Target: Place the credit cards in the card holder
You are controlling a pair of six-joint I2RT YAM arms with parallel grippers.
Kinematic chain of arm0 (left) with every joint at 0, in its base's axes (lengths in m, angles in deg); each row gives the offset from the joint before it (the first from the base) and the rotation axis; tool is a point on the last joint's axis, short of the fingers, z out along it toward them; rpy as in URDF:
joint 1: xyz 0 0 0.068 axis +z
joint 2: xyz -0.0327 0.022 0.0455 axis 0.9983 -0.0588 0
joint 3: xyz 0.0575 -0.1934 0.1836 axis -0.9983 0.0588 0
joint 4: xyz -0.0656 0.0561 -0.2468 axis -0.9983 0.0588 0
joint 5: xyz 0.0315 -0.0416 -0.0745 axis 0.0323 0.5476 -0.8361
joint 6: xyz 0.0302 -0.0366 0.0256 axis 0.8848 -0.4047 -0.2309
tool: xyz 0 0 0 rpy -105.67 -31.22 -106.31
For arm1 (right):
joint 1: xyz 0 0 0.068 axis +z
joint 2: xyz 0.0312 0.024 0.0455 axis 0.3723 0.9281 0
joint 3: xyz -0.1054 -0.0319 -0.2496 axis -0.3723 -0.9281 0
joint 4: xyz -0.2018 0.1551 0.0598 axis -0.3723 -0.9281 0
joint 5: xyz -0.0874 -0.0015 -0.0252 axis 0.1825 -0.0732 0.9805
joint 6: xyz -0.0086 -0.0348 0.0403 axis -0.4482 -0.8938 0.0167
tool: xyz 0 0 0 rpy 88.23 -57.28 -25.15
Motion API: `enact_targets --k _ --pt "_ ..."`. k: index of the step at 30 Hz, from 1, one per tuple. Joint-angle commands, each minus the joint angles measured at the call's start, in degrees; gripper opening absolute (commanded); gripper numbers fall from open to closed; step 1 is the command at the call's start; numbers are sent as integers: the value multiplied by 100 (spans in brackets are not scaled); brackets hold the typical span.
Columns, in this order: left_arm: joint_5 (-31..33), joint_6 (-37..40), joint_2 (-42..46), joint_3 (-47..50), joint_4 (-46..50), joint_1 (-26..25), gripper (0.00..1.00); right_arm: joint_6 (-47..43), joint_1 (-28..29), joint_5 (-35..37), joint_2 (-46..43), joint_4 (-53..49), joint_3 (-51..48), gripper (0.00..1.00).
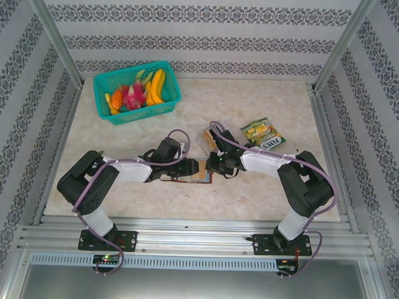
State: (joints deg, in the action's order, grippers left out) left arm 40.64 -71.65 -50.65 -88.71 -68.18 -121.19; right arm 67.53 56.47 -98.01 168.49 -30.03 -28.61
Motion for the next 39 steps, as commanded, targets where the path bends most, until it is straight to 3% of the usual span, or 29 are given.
enact_targets --k 1,4,11,20,29,33,37,39 --pt "614 3 552 143 357 -68 50 -169 -93 130 -411 -225 -72 22" --pt "813 58 801 143 545 -60 55 -310 -186 127 -657 -297 -56 24" --pt "857 130 834 -49 716 -50 55 -744 -440 454 -1148 -646 65 28" --pt "792 300 925 -638 925 -24 61 -1377 -770 708 -1149 -1141 526 30" --pt "794 307 543 -1256 1087 3 62 -1722 -912 651 -860 -1249 950 31" --pt "1260 108 214 -1918 1811 115 64 -2054 -1039 776 -681 -1512 1350 31" --pt "1275 -125 -417 -2772 2538 315 63 -2425 -1138 975 -371 -1817 1830 32" --pt "1165 -211 -773 -3184 2796 386 59 -2601 -1201 717 -205 -1812 2008 32"
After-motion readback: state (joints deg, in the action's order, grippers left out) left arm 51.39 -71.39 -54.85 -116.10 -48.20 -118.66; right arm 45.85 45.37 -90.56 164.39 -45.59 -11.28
